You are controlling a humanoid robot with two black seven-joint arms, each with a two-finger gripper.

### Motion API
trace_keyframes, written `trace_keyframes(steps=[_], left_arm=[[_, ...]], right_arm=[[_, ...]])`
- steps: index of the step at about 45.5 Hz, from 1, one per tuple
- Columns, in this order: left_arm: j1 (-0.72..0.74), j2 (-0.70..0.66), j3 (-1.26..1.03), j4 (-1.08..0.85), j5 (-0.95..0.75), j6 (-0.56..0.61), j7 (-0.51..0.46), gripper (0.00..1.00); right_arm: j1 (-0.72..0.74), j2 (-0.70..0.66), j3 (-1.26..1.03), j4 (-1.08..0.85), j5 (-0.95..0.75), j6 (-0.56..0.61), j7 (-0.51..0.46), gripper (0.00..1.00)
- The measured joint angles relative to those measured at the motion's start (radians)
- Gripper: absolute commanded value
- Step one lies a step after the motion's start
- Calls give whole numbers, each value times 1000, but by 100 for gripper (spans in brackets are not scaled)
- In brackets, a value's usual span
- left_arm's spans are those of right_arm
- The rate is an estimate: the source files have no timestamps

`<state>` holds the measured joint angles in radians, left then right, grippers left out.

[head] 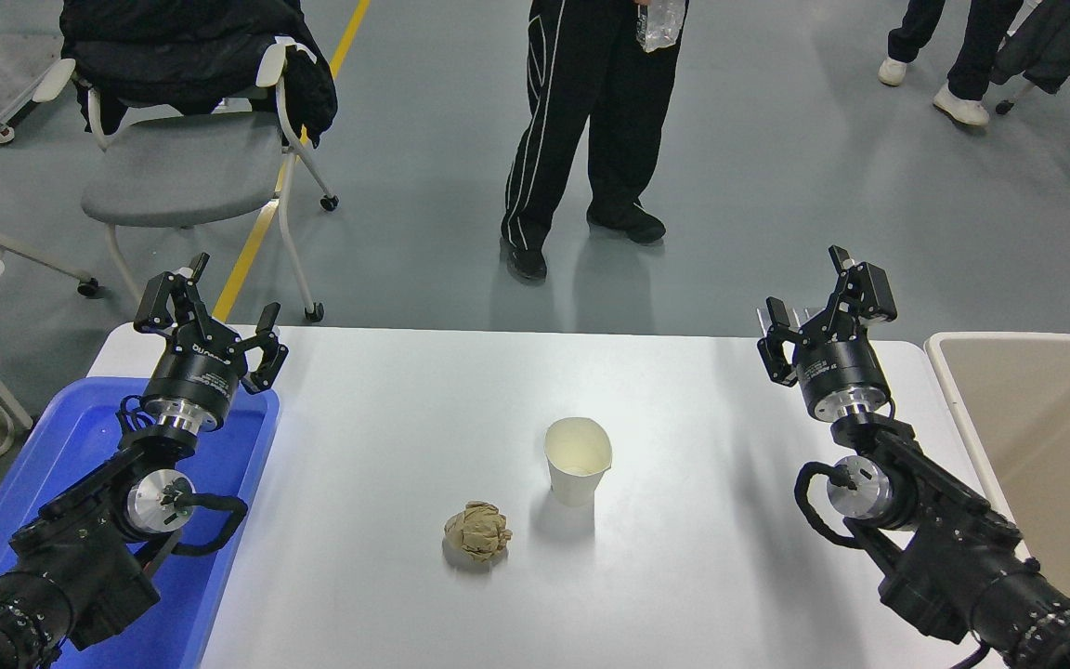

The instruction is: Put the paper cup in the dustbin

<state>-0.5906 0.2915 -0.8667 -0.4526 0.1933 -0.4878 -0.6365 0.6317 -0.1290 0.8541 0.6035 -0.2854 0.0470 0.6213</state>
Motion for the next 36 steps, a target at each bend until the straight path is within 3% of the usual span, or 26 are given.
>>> trace_keyframes(steps=[36], left_arm=[[0, 0, 0, 0, 0, 0, 0, 100]], right_arm=[[-15, -18, -11, -1, 0, 12, 9, 99]])
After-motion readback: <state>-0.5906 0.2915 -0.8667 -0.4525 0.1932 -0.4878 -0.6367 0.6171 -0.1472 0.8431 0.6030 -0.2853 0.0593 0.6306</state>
